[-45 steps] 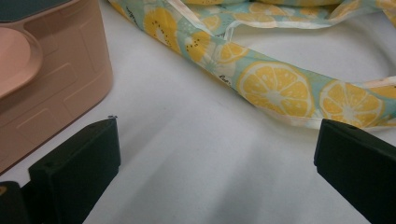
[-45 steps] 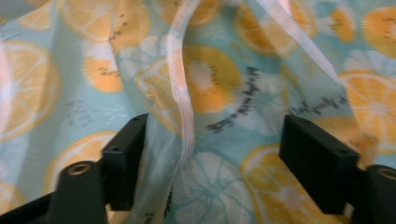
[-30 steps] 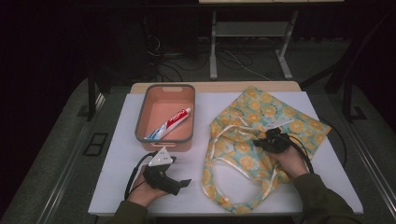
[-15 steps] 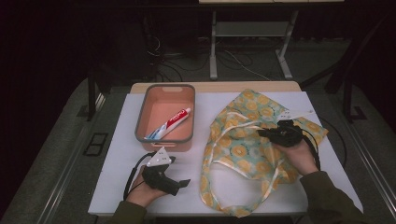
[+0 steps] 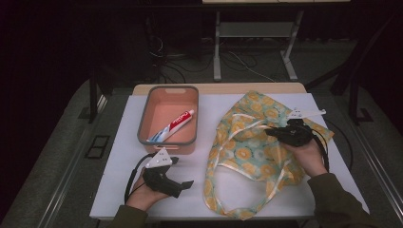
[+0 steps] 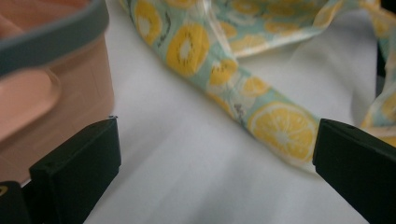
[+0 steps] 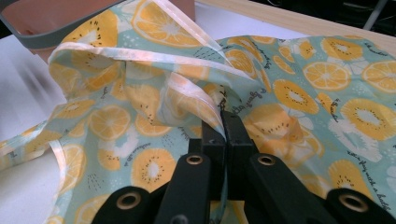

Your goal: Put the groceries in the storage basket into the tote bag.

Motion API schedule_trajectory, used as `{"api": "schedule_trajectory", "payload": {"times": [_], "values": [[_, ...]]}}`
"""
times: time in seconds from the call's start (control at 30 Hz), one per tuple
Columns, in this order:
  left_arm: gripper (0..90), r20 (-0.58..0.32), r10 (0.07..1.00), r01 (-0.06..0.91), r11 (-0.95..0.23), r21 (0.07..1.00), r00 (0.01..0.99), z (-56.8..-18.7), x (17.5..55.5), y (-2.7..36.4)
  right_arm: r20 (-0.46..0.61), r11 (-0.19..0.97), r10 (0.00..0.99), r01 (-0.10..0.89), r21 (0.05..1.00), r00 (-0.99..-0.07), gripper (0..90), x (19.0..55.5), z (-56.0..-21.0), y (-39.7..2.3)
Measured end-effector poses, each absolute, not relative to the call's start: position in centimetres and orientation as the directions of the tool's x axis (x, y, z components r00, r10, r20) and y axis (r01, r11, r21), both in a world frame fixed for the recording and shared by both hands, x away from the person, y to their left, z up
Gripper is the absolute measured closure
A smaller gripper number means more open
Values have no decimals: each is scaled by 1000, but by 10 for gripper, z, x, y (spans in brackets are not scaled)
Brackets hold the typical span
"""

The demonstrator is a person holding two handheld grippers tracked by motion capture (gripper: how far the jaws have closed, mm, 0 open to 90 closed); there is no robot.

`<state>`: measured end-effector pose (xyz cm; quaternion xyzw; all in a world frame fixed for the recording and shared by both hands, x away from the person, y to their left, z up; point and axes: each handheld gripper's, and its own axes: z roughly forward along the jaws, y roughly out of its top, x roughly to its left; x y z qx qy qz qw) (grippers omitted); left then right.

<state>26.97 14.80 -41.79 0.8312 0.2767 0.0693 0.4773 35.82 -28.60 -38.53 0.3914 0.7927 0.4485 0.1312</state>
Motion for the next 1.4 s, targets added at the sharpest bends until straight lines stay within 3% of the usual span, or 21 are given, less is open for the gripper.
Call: {"api": "schedule_trajectory", "payload": {"times": [0.37, 0.7, 1.13, 1.4], "values": [[0, -122, 550, 368, -363, 856, 826, -385, 293, 146, 143, 305, 734, 511, 804, -664, 887, 358, -390, -288], [10, -81, 575, 343, -364, 866, 814, -357, 340, 144, 140, 315, 729, 510, 800, -670, 887, 357, -391, -287], [265, -61, 654, 401, -385, 831, 754, -354, 421, 154, 142, 315, 726, 509, 801, -673, 887, 357, -392, -287], [323, -51, 715, 470, -403, 785, 698, -375, 457, 157, 142, 316, 722, 506, 802, -677, 887, 357, -392, -287]]}}
